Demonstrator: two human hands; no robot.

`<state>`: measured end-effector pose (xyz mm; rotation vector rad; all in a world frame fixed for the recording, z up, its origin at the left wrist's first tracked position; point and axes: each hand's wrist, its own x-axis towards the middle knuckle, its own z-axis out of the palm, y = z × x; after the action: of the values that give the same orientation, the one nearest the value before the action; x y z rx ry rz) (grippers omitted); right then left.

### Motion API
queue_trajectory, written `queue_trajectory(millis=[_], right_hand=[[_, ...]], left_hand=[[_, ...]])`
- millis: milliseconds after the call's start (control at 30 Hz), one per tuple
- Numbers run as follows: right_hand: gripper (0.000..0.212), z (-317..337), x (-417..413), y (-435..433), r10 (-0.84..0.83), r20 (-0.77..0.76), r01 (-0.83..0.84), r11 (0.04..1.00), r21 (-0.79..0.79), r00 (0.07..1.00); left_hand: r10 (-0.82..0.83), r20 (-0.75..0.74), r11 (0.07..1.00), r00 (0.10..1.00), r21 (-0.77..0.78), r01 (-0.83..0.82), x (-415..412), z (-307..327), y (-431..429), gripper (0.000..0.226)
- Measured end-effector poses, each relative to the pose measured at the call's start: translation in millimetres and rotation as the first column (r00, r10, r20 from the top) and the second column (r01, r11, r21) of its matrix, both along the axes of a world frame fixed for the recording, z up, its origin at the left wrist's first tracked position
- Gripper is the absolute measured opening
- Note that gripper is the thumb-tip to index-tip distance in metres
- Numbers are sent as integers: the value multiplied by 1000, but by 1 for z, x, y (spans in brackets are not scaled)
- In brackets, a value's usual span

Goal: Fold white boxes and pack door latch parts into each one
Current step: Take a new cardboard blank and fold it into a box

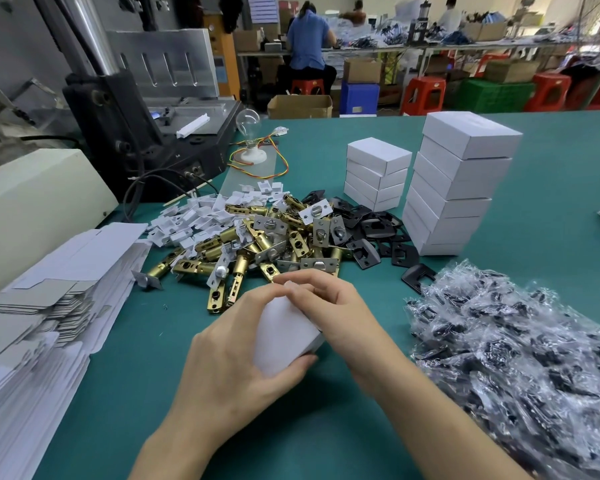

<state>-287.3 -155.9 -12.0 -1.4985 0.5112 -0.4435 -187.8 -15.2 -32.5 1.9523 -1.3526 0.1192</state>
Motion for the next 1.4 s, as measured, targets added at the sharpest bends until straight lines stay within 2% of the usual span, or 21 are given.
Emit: queue_trajectory(millis=[167,333,700,933,1033,1100,1167,1233,1267,1400], right_hand=[[25,0,2,6,-7,33,6,999,37,999],[30,-1,3,6,-25,26,24,998,63,999],[38,-4,4,6,-52,-9,51,997,-66,999],[38,-6,4,12,-138,32,142,970,-199,990],[39,-7,4,9,-117,16,118,987,-112,993],[37,-7,4,9,-85,32,84,996,29,996],[28,-8,5,11,-138,88,132,988,75,986],[11,-9,6,15,-203,143,198,979,52,969],[11,-9,6,16,-208,160,204,978,39,965],[29,-7,4,11,-114,194,131,988,-76,974]], left_hand=[[17,-19,1000,1000,-4,-17,1,-6,1,75],[-16,17,1000,1000,-4,16,2,-7,1,53],[-29,61,999,998,-13,30,0,-5,2,49],[-61,56,998,997,16,60,2,-6,3,46],[-76,47,997,996,30,75,5,-8,3,46],[-95,16,995,995,31,95,6,-9,2,47],[-146,-47,989,988,13,146,6,-7,1,53],[-189,-122,982,974,-24,187,4,-5,0,54],[-200,-161,980,966,-42,196,3,-3,0,52],[-157,-322,986,934,-101,131,1,-1,2,46]])
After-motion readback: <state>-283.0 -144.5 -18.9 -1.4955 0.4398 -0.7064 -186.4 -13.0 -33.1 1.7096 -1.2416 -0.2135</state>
